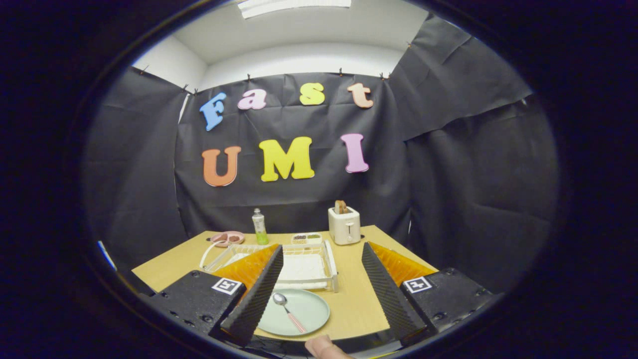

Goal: Take the plate from the dish rack, then take the spoon from the basket and place it into the plate.

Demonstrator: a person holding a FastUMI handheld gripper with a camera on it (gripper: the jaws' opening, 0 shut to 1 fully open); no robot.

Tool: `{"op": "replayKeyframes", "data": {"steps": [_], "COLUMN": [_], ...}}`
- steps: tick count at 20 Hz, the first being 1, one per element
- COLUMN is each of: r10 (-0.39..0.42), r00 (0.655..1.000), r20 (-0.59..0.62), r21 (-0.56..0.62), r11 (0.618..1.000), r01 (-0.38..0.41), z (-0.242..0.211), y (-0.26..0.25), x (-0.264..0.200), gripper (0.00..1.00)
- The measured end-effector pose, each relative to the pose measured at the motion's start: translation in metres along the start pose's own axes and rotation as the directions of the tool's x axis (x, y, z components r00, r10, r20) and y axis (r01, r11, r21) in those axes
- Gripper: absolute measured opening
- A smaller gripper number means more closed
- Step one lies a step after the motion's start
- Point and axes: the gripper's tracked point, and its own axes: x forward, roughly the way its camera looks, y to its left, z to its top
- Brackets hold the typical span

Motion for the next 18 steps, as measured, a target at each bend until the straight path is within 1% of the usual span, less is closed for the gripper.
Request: {"op": "replayKeyframes", "data": {"steps": [2, 4, 8, 11, 18], "r10": [0.003, 0.025, 0.056, 0.046, 0.039], "r00": [0.999, 0.998, 0.993, 0.991, 0.996], "r20": [0.035, 0.065, 0.108, 0.122, 0.083], "r21": [0.001, 0.007, 0.018, 0.039, 0.065], "r11": [1.0, 1.0, 0.998, 0.998, 0.997], "r01": [-0.003, -0.026, -0.058, -0.051, -0.044], "z": [0.015, 0.025, 0.039, 0.039, 0.031], "y": [-0.005, -0.004, -0.006, -0.014, -0.024], "x": [-0.019, -0.039, -0.063, -0.068, -0.058], "gripper": [1.0, 1.0, 1.0, 1.0, 1.0]}}
